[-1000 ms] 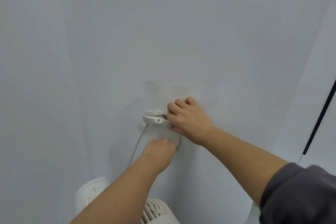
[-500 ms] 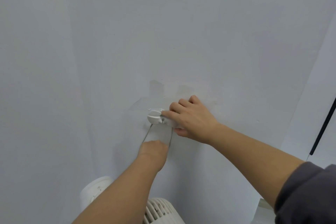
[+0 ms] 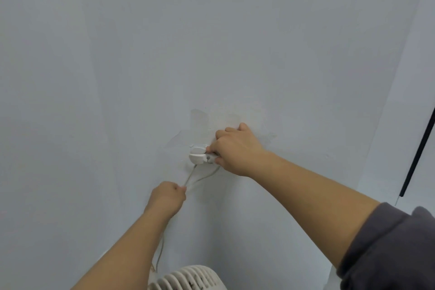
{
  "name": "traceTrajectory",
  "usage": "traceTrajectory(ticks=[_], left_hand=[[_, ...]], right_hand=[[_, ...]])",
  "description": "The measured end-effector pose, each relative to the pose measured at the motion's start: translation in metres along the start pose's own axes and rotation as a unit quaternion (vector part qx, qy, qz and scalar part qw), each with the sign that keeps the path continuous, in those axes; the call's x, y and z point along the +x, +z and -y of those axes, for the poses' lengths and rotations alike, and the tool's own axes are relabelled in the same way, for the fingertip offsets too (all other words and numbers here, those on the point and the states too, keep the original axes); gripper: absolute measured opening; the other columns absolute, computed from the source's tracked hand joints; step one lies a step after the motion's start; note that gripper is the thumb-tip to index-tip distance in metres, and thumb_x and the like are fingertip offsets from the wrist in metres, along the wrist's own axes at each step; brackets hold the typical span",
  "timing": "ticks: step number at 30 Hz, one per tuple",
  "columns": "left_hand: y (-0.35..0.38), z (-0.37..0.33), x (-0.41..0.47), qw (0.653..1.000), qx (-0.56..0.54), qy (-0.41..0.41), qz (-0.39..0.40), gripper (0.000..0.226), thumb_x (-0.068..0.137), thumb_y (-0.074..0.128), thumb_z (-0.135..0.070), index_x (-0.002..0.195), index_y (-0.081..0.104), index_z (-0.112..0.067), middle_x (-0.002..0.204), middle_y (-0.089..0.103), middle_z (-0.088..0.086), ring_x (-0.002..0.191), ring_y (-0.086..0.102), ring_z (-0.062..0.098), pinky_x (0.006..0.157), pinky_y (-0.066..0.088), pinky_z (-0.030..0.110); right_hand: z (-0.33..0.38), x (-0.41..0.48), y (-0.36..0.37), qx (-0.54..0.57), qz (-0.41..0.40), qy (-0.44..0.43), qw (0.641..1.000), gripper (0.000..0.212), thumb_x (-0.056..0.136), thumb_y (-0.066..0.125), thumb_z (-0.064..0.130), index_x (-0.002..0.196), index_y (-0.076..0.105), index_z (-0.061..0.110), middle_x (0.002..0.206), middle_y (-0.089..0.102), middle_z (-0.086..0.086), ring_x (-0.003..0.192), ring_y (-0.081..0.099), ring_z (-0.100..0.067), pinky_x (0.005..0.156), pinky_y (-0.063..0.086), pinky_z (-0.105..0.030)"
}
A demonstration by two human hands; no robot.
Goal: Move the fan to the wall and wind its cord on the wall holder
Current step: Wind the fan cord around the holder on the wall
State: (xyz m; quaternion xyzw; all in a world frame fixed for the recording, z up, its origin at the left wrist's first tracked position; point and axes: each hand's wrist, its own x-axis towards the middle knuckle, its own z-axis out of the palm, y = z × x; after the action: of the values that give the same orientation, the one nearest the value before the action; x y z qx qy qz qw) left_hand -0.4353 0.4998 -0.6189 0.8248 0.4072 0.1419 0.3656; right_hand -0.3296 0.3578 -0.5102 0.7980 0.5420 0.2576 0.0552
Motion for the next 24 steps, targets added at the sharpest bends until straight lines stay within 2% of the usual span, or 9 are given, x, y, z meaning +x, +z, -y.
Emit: traceTrajectory(ticks=[3, 6, 9, 12, 16, 20, 24], left_hand=[[-0.005, -0.002, 0.004, 0.994, -0.079, -0.012, -0.078, 0.033, 0.095, 0.051, -0.027, 0.077, 0.068, -0.005, 0.061, 0.053, 0.005, 0.063, 0.048, 0.025, 0.063, 0.040, 0.028], [-0.005, -0.005, 0.010, 0.982, -0.124, -0.011, -0.143, 0.033, 0.097, 0.047, -0.027, 0.089, 0.067, -0.001, 0.073, 0.059, 0.006, 0.063, 0.048, 0.022, 0.057, 0.037, 0.029], [-0.009, -0.016, 0.015, 0.969, -0.159, -0.001, -0.189, 0.027, 0.096, 0.047, -0.025, 0.089, 0.065, -0.006, 0.074, 0.057, 0.002, 0.062, 0.049, 0.018, 0.057, 0.037, 0.028], [-0.015, -0.030, 0.020, 0.960, -0.168, 0.016, -0.224, 0.023, 0.095, 0.048, -0.026, 0.086, 0.063, -0.012, 0.074, 0.057, -0.001, 0.068, 0.052, 0.021, 0.061, 0.039, 0.029], [-0.022, -0.051, 0.021, 0.944, -0.180, 0.093, -0.259, 0.021, 0.095, 0.049, -0.025, 0.083, 0.062, -0.013, 0.073, 0.058, -0.002, 0.071, 0.053, 0.021, 0.062, 0.040, 0.031], [-0.018, -0.057, 0.005, 0.917, -0.241, 0.175, -0.264, 0.020, 0.095, 0.051, -0.021, 0.082, 0.061, -0.011, 0.070, 0.057, -0.002, 0.063, 0.047, 0.013, 0.058, 0.038, 0.027], [-0.015, -0.050, -0.014, 0.900, -0.273, 0.212, -0.264, 0.019, 0.095, 0.051, -0.018, 0.083, 0.059, -0.007, 0.067, 0.052, 0.001, 0.059, 0.040, 0.013, 0.057, 0.035, 0.026]], right_hand=[[0.002, 0.002, -0.004, 0.020, 0.014, 0.016, 1.000, 0.027, 0.096, 0.049, 0.031, 0.117, 0.062, 0.042, 0.104, 0.054, 0.004, 0.100, 0.051, -0.019, 0.076, 0.023, -0.034], [0.003, 0.002, -0.003, 0.030, 0.015, 0.025, 0.999, 0.028, 0.095, 0.050, 0.028, 0.115, 0.063, 0.042, 0.105, 0.056, 0.005, 0.100, 0.051, -0.018, 0.076, 0.022, -0.034], [0.003, 0.003, -0.002, 0.039, 0.014, 0.033, 0.999, 0.029, 0.094, 0.051, 0.027, 0.115, 0.064, 0.041, 0.107, 0.057, 0.006, 0.100, 0.051, -0.018, 0.076, 0.022, -0.034], [0.004, 0.003, -0.001, 0.042, 0.013, 0.040, 0.998, 0.028, 0.093, 0.052, 0.027, 0.114, 0.065, 0.040, 0.107, 0.057, 0.006, 0.100, 0.051, -0.017, 0.077, 0.022, -0.034], [0.006, 0.003, 0.000, 0.043, 0.009, 0.044, 0.998, 0.025, 0.093, 0.053, 0.027, 0.110, 0.066, 0.038, 0.105, 0.057, 0.006, 0.099, 0.050, -0.018, 0.076, 0.020, -0.034], [0.007, 0.003, 0.000, 0.039, 0.003, 0.054, 0.998, 0.025, 0.091, 0.054, 0.022, 0.108, 0.067, 0.036, 0.106, 0.058, 0.005, 0.099, 0.051, -0.018, 0.075, 0.019, -0.034], [0.009, 0.003, -0.001, 0.045, 0.007, 0.062, 0.997, 0.025, 0.089, 0.056, 0.020, 0.105, 0.067, 0.035, 0.104, 0.058, 0.006, 0.097, 0.050, -0.018, 0.075, 0.019, -0.034]])
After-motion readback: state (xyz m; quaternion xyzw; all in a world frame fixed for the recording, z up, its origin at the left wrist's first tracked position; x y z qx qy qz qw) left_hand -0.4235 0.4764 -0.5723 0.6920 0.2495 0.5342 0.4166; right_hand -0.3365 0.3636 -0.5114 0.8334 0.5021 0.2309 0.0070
